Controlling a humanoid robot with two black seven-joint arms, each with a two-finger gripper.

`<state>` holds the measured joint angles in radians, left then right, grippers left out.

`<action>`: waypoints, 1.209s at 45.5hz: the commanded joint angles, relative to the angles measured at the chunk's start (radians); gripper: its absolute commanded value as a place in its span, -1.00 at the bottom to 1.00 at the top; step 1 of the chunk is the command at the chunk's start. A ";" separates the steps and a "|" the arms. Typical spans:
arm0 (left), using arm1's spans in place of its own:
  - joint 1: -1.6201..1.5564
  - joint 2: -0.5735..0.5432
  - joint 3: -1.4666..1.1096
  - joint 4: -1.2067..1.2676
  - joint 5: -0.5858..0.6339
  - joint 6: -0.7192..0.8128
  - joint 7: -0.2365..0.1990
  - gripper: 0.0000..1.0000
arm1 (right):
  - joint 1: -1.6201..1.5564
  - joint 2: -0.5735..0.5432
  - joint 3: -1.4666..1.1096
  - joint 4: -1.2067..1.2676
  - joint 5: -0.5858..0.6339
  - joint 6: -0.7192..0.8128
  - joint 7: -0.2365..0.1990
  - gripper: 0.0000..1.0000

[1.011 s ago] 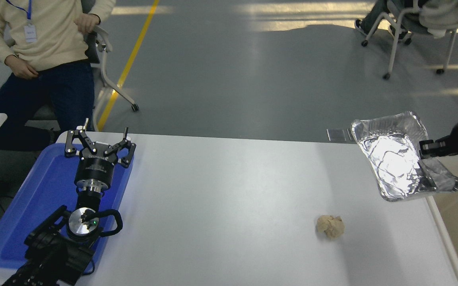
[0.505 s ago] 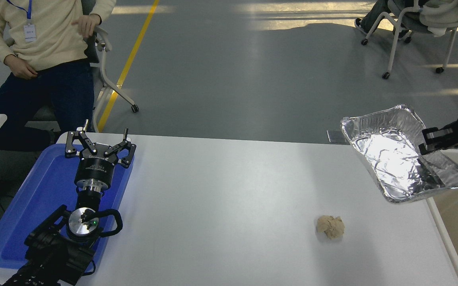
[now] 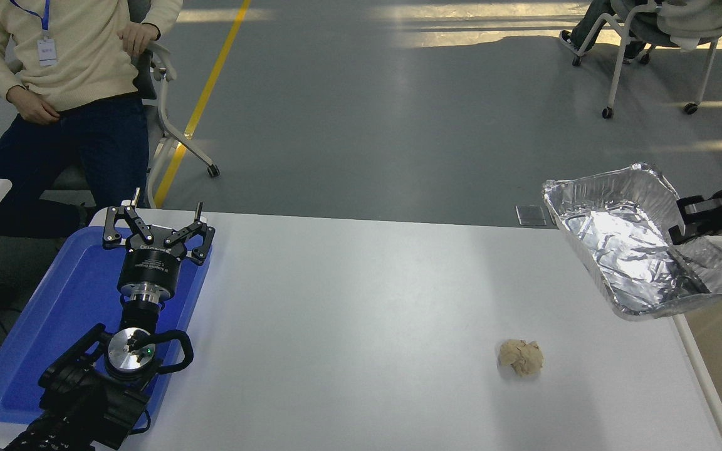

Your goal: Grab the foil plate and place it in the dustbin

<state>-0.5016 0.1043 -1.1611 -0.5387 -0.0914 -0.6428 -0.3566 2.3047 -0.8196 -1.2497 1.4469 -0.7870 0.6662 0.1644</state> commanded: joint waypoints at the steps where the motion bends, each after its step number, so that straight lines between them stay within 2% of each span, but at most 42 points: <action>1: 0.000 0.000 0.000 0.000 -0.001 0.000 -0.001 1.00 | -0.044 -0.087 -0.004 -0.046 -0.060 0.026 -0.003 -1.00; 8: 0.000 0.000 0.000 0.000 -0.001 0.000 -0.001 1.00 | -0.106 -0.161 0.007 -0.132 -0.110 0.069 0.001 -1.00; 16: 0.000 0.000 0.000 0.000 -0.001 0.000 -0.001 1.00 | -0.221 -0.208 0.015 -0.298 -0.189 0.069 0.035 -1.00; 32: 0.000 0.000 0.000 0.000 -0.001 0.000 -0.001 1.00 | -0.631 -0.199 0.127 -0.750 -0.209 0.049 0.239 -1.00; 43: 0.000 0.000 0.000 0.000 -0.001 0.000 -0.001 1.00 | -0.904 -0.144 0.263 -0.977 -0.195 0.020 0.274 -1.00; 55: 0.000 0.000 0.000 0.000 -0.001 0.002 -0.001 1.00 | -1.116 -0.069 0.296 -1.108 -0.098 -0.077 0.277 -1.00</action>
<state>-0.5016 0.1043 -1.1612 -0.5384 -0.0921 -0.6425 -0.3575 1.3837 -0.9419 -0.9956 0.4771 -0.9533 0.6501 0.4247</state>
